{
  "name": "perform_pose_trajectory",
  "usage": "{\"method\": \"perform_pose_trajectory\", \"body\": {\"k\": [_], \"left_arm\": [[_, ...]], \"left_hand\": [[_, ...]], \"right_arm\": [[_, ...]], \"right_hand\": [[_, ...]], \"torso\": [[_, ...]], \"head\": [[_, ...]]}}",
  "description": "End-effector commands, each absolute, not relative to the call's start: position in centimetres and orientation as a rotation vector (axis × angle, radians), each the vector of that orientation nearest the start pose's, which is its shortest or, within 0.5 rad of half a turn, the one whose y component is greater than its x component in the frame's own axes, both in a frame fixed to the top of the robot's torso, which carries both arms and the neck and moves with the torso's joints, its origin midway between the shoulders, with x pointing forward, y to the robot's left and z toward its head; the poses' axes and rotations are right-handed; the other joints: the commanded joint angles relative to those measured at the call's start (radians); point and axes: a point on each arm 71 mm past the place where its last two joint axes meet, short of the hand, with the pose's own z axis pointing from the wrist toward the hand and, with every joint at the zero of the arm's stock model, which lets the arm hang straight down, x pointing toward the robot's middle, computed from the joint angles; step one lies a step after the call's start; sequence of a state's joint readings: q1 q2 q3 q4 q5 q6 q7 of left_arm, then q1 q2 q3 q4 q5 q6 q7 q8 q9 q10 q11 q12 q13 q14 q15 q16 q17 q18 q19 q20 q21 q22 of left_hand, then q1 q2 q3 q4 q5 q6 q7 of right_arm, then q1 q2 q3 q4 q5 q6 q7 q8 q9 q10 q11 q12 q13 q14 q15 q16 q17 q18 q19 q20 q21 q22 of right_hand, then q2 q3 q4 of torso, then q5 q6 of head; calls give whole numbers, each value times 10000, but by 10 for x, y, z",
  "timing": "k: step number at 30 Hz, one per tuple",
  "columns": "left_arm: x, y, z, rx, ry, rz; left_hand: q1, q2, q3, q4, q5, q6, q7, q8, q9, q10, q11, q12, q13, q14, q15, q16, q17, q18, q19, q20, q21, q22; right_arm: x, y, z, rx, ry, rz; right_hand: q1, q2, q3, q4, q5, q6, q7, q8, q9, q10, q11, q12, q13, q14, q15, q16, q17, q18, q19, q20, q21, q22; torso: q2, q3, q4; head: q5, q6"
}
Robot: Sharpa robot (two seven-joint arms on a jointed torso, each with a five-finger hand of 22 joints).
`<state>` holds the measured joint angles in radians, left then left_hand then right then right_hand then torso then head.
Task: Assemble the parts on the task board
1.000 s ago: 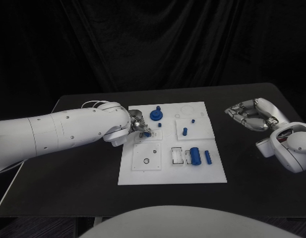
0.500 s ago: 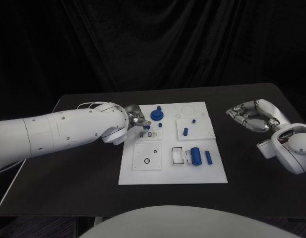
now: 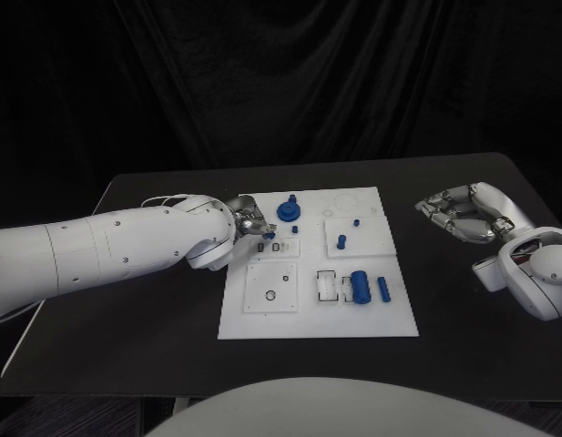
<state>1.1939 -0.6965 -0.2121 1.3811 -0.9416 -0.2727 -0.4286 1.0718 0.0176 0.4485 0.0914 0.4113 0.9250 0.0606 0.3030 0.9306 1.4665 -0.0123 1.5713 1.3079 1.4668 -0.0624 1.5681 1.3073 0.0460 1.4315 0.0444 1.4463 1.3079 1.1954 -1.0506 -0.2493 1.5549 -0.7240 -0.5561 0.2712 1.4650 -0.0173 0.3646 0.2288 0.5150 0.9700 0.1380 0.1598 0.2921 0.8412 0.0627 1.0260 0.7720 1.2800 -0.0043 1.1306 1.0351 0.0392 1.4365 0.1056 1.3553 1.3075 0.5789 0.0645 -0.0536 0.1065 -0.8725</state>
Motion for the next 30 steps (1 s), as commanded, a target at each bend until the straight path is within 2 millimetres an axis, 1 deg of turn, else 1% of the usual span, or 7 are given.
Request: {"method": "perform_pose_trajectory", "body": {"k": [1, 2, 5, 15, 18, 23, 30], "left_arm": [[481, 192, -280, -4566, 21204, -4921], [480, 191, -281, -4561, 21225, -4922], [479, 191, -283, -4544, 21313, -4911], [477, 189, -289, -4546, 21471, -4892], [476, 189, -291, -4512, 21608, -4851], [475, 189, -293, -4474, 21754, -4812], [473, 190, -296, -4461, 21829, -4809]], "left_hand": [[-71, 49, -63, 141, -362, -29, -4, -70, 32, 1043, -15, -5, 2629, 1040, -38, 27, 2635, 95, -52, 18, -68, 621], [-72, 51, -92, 182, -461, -23, -4, -82, 41, 1043, -14, -5, 2629, 1040, -39, 27, 2635, 95, -51, 20, -72, 624], [-80, 57, -112, 216, -510, -18, -3, -90, 45, 1043, -11, -5, 2629, 1040, -37, 27, 2635, 95, -49, 21, -73, 627], [-73, 66, -116, 234, -486, -22, -4, -103, 46, 1043, -11, -5, 2629, 1040, -37, 27, 2635, 96, -51, 21, -77, 625], [-76, 41, -137, 243, -476, -30, 0, -114, 48, 1043, -10, -5, 2629, 1040, -36, 27, 2635, 98, -55, 22, -83, 619], [-89, 12, -168, 262, -482, -39, 5, -130, 47, 1043, -6, -5, 2629, 1040, -35, 27, 2635, 99, -57, 23, -88, 617], [-121, -24, -258, 346, -613, -71, 21, -193, 41, 1043, 6, -5, 2629, 1040, -24, 27, 2635, 106, -76, 31, -114, 594]], "right_arm": [[440, -306, -239, 5090, 16126, 8764], [440, -306, -239, 5091, 16126, 8765], [440, -306, -239, 5094, 16127, 8763], [439, -307, -239, 5119, 16152, 8743], [439, -307, -239, 5125, 16181, 8748], [439, -307, -239, 5132, 16194, 8745], [439, -307, -239, 5137, 16218, 8743]], "right_hand": [[105, 32, 61, 19, 27, -83, -19, -8, 12, -54, -9, -39, -7, -31, 19, -28, -9, 165, -42, 0, -28, 1894], [105, 32, 61, 19, 27, -83, -19, -8, 12, -54, -9, -39, -7, -31, 19, -28, -9, 165, -42, 0, -28, 1894], [105, 32, 61, 19, 27, -83, -19, -8, 12, -54, -9, -39, -7, -31, 19, -28, -9, 165, -42, 0, -28, 1894], [108, 21, 84, 2, 38, -94, -12, -5, 17, -52, -2, -36, -14, -30, 24, -22, -3, 164, -40, 5, -27, 1895], [108, 21, 84, 2, 38, -94, -12, -5, 17, -52, -2, -36, -14, -30, 24, -22, -3, 164, -40, 5, -27, 1895], [108, 24, 93, -2, 42, -91, -11, -1, 20, -44, 0, -30, -12, -26, 26, -17, 2, 166, -44, 7, -34, 1893], [108, 24, 93, -2, 42, -91, -11, -1, 20, -44, 0, -30, -12, -26, 26, -17, 2, 166, -44, 7, -34, 1893]], "torso": [[-1, -12, -7], [-3, -11, -8], [1, -9, -5], [10, -11, -9], [11, -11, -1], [17, -14, 7], [11, -11, -3]], "head": [[-7, -1], [-10, -1], [-15, -1], [1, -1], [-42, -1], [-46, -1], [-50, -1]]}}
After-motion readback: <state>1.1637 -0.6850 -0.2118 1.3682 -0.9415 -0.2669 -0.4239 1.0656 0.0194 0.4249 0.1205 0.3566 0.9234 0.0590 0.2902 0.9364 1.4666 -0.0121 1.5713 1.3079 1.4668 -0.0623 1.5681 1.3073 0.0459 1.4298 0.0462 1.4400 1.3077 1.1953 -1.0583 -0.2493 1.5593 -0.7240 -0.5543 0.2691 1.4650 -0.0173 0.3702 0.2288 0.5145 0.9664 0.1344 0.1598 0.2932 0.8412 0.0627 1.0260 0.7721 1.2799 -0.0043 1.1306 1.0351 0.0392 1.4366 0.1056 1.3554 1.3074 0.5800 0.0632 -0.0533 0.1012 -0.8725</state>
